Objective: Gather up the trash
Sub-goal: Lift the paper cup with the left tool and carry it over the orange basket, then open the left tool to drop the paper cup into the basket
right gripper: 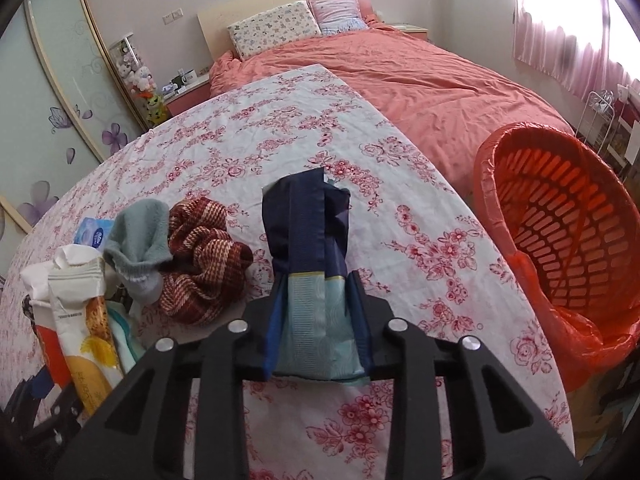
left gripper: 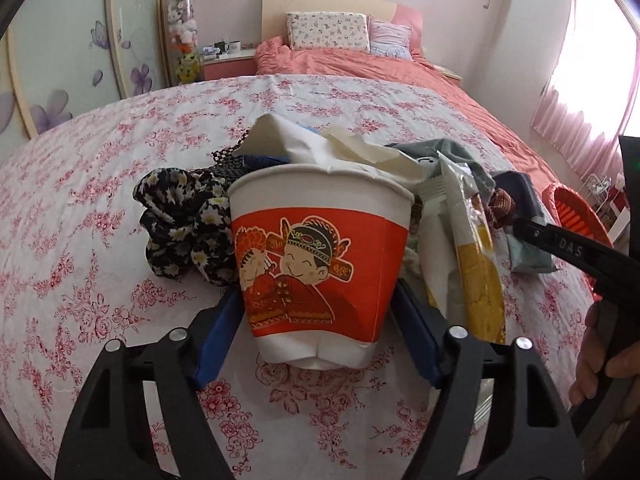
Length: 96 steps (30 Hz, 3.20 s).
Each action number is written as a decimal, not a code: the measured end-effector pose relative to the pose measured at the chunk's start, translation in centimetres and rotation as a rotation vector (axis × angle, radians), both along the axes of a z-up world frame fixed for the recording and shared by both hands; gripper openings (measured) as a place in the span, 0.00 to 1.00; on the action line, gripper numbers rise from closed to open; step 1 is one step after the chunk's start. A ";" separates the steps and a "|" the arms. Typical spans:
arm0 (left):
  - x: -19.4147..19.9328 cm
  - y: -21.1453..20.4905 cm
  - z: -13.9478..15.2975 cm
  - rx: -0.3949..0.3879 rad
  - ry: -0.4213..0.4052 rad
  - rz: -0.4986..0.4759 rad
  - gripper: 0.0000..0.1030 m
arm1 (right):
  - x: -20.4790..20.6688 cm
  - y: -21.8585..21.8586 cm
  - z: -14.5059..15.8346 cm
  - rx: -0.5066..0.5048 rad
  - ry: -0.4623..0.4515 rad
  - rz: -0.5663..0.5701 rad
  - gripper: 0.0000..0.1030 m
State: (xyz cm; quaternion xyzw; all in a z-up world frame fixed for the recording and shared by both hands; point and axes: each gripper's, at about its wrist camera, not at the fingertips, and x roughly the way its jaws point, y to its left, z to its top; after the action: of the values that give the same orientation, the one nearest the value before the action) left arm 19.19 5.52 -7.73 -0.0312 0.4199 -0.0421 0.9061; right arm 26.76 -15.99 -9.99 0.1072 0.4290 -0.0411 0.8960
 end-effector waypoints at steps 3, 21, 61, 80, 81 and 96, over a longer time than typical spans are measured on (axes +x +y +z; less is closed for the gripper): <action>-0.3 0.3 0.4 0.002 -0.017 -0.003 0.70 | -0.3 0.0 0.2 0.000 -0.006 0.002 0.27; -2.0 1.7 3.3 0.001 -0.115 0.023 0.69 | -2.9 -0.2 3.0 -0.005 -0.084 0.010 0.25; 2.3 -17.0 9.5 -0.093 -0.250 -0.405 0.69 | -12.0 -16.2 11.5 0.037 -0.356 -0.234 0.26; 4.7 -29.5 5.7 -0.048 -0.129 -0.599 0.70 | -10.1 -27.1 6.4 0.120 -0.306 -0.378 0.27; 4.8 -29.7 5.4 -0.045 -0.117 -0.597 0.70 | -9.9 -27.4 6.1 0.131 -0.304 -0.380 0.32; 4.8 -28.4 5.1 0.026 -0.078 -0.516 0.81 | -10.7 -27.2 5.3 0.102 -0.263 -0.434 0.52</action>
State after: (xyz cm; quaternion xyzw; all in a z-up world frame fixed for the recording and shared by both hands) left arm 23.99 -22.86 -2.67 0.0903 0.3793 -0.2675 0.8812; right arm 16.09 -43.19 -4.65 0.2462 0.2773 -0.1964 0.9077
